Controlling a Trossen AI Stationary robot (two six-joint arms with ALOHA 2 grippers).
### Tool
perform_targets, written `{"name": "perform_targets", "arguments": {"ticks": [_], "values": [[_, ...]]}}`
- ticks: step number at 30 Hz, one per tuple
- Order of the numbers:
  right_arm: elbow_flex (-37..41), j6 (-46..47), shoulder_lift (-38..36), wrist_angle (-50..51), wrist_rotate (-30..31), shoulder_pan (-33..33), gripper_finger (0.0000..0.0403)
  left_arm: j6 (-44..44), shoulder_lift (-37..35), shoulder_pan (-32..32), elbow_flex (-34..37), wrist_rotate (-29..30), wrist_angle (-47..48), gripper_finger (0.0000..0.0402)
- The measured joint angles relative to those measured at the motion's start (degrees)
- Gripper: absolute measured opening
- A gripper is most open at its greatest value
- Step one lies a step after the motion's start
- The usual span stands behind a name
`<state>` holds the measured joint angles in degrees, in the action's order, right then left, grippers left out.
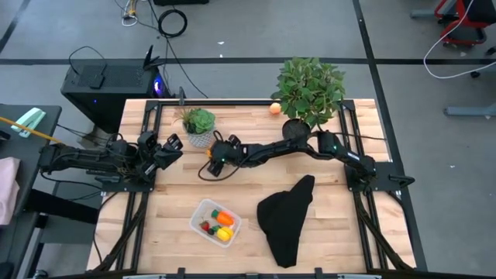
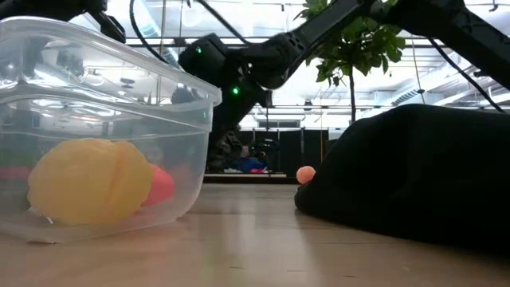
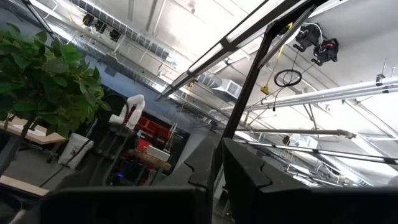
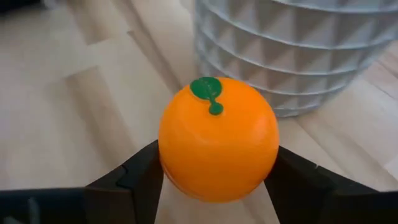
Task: Pick and placing Produce into tupperware
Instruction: Put the orange into the transparent bin
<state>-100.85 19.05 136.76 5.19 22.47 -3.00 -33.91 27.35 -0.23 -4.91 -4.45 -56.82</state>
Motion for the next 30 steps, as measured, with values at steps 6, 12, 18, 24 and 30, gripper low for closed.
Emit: {"name": "perform_targets", "arguments": {"ticks": [6,12,18,24,30], "values": [[-3.96,0.26,-0.01,4.96,0.01,3.13,0.0237,0.07,-0.01,0.0,0.0,0.01,0.0,0.0032],[-9.49,0.24,-0.04,9.66,0.22,5.91,0.0241,0.11,0.0,0.0,0.0,0.02,0.0,0.0033],[-12.83,1.4,-1.99,17.35,2.03,8.07,0.0236,0.38,0.0,0.0,0.0,0.02,0.14,0.004],[-12.84,4.16,-7.77,23.05,6.08,10.82,0.0241,1.57,-0.02,0.0,0.0,-0.33,-0.22,0.0034],[-12.84,5.97,-13.3,25.99,8.62,14.83,0.0239,1.6,-0.01,0.0,0.0,-0.98,-0.22,0.003]]}}
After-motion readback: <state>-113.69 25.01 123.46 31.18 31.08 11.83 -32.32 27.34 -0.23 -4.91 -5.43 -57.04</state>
